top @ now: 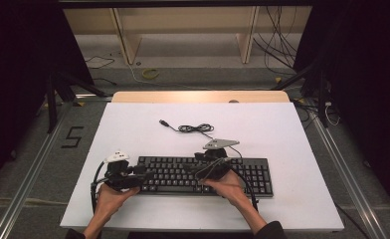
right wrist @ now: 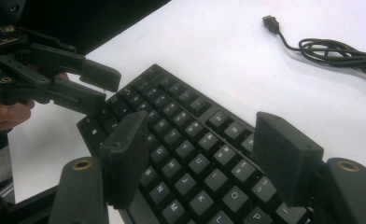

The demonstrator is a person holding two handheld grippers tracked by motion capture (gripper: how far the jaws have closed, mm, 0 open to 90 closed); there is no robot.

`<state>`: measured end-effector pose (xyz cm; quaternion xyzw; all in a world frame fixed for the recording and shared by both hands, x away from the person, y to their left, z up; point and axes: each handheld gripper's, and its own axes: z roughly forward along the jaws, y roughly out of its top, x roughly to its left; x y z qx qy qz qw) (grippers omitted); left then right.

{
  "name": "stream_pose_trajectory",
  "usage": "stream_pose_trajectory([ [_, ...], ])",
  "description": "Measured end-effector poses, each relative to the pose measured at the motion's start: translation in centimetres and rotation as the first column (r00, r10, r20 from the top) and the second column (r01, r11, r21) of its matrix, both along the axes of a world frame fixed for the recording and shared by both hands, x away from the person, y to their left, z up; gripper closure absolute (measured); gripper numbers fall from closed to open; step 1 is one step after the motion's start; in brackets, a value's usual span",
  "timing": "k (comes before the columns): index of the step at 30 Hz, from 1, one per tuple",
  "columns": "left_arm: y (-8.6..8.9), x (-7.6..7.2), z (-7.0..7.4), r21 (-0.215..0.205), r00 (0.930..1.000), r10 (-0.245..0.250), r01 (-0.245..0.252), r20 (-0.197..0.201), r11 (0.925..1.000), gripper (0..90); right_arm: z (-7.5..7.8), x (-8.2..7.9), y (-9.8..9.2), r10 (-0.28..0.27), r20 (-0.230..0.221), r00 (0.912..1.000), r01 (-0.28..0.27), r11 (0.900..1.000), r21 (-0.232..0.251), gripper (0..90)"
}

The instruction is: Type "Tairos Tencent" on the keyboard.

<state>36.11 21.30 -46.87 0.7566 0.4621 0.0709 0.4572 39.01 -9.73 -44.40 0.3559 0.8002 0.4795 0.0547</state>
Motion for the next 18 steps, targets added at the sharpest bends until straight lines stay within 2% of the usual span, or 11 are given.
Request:
stream_pose_trajectory([
  [8,0.01,0.25,-0.14,0.012,1.0000,0.000,0.000,-0.007,0.9999,57.5,-0.01,-0.21,-0.74,-0.008,0.002,1.0000,0.008,1.000,-0.002,36.8],
  [18,-0.34,0.55,-0.48,0.078,0.9995,-0.019,0.021,-0.025,0.9967,78.2,-0.08,-0.26,-0.68,-0.004,0.002,1.0000,0.004,1.000,-0.007,36.9],
])
